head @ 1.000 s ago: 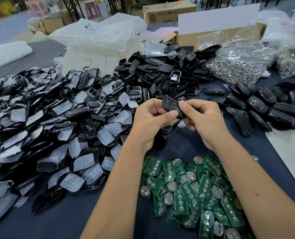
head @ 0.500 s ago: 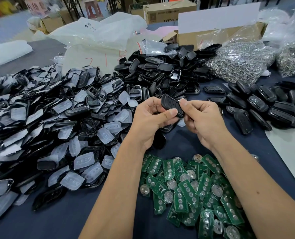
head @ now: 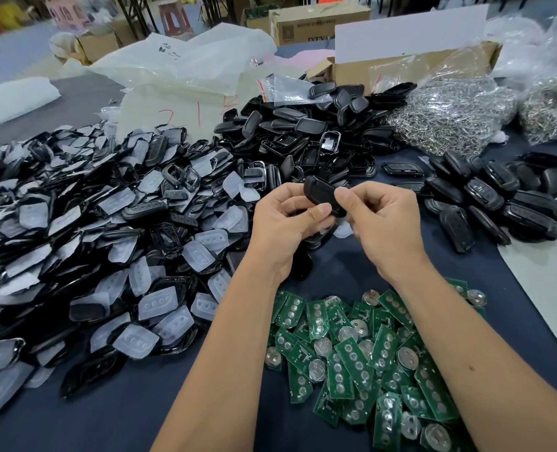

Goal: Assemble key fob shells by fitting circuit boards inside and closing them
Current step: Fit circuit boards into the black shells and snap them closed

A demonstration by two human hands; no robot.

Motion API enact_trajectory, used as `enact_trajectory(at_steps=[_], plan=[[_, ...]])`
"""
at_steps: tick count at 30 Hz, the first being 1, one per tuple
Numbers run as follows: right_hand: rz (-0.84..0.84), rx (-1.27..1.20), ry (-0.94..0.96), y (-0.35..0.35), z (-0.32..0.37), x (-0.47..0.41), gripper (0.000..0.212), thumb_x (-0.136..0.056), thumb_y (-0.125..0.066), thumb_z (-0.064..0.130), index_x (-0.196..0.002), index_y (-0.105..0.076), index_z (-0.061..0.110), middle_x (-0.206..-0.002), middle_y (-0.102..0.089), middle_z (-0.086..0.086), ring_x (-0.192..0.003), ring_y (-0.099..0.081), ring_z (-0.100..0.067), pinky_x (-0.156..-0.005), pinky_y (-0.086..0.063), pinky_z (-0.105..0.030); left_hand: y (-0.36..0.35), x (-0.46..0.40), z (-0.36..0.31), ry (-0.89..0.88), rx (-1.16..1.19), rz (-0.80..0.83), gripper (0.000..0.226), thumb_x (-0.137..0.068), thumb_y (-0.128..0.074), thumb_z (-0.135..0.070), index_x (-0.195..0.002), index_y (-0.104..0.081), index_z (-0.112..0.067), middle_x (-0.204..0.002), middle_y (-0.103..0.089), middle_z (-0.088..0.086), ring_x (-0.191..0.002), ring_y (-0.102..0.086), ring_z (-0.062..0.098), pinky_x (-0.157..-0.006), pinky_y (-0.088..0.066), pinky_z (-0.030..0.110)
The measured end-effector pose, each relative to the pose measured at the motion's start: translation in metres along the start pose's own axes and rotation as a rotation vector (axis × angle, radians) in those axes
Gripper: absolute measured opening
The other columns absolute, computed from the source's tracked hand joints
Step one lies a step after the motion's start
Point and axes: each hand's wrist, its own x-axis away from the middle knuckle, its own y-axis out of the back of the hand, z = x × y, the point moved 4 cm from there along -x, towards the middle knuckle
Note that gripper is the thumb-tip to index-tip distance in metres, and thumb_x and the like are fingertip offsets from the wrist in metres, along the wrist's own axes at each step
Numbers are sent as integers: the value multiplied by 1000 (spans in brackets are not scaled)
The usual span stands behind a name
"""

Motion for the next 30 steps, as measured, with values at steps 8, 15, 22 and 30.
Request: enact_trajectory(at_steps=[8,15,22,30], plan=[[91,19,3,2,2,-1,23,-100,-66,34,-80,-75,27,-55,-56,7,-51,-46,-10,-50,-38,-20,13,-2,-9,-9,37,30,24,-83,-77,-6,-106,-76,-3,-105,-74,24,-98,-75,30,-79,-62,28],[233,-85,-72,-1,-5,-1,17,-95,-72,35,-85,-72,22,-61,-60,-8,-51,-52,-21,-39,-39,-25,12,-2,-6,-21,16,-38,10,-87,-75,-2,-95,-80,-6,-95,-78,15,-85,-75,22,-73,-61,25],[271,-121,-17,-1,-4,-2,38,-84,-85,7,-117,-71,19,-75,-72,-21,-64,-72,-27,-52,-55,-29,9,-3,-4,-9,12,-85,7,-89,-73,-1,-95,-77,-2,-94,-78,19,-82,-76,24,-73,-62,27],[212,-126,-20,0,-5,-5,36,-83,-83,-3,-115,-74,11,-74,-67,-31,-62,-75,-31,-59,-61,-32,5,-2,-3,4,23,-126,6,-92,-70,2,-95,-75,0,-90,-77,15,-75,-74,19,-72,-62,25]])
